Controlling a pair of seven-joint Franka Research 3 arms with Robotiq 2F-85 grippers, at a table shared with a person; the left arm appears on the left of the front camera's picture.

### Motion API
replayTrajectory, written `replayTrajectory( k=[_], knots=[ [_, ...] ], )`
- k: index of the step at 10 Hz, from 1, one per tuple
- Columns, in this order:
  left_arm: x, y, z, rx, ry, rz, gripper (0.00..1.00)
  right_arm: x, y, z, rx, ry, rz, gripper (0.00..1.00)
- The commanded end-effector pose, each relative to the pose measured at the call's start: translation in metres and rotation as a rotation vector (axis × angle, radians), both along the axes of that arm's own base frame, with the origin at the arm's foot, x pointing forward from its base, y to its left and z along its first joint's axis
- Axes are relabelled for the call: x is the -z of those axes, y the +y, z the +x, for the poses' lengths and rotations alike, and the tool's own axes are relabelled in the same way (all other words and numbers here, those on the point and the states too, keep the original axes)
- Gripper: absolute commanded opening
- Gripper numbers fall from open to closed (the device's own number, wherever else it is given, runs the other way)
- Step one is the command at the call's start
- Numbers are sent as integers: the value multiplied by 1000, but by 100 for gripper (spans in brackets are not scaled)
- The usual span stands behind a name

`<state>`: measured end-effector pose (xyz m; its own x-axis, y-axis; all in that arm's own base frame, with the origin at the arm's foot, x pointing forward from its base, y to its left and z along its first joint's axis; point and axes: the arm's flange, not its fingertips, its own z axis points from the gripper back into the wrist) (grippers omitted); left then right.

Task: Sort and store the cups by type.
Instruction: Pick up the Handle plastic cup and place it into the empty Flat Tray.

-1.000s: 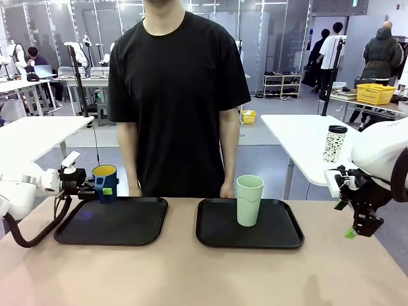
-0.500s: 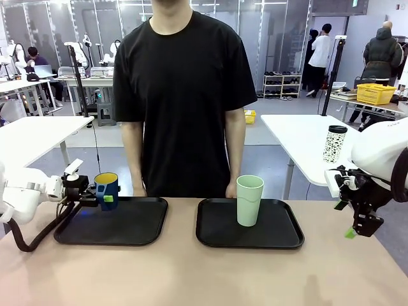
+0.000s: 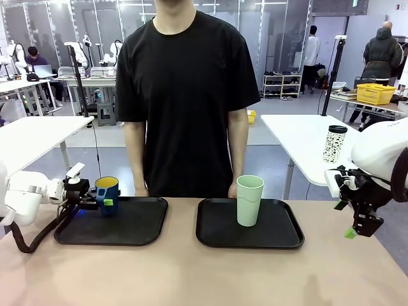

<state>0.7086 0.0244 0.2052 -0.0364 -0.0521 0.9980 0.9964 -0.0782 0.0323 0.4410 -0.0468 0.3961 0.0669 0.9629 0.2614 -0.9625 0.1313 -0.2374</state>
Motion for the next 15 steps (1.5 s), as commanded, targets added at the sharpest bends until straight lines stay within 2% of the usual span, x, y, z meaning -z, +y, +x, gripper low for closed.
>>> replayTrajectory(
  k=[1,5,10,11,14,15],
  knots=[
    [14,0,13,16,30,-22,71,0,0,-2,13,-5,-10,100],
    [27,1,17,16,55,-33,71,0,0,-2,13,-5,-10,100],
    [34,4,15,5,47,23,71,0,0,-2,13,-5,-10,100],
    [36,5,14,2,56,21,73,0,0,-2,13,-5,-10,100],
    [38,9,13,-5,62,31,100,0,0,-2,13,-5,-10,100],
    [36,12,12,-10,57,39,100,0,0,-2,13,-5,-10,100]
  ],
)
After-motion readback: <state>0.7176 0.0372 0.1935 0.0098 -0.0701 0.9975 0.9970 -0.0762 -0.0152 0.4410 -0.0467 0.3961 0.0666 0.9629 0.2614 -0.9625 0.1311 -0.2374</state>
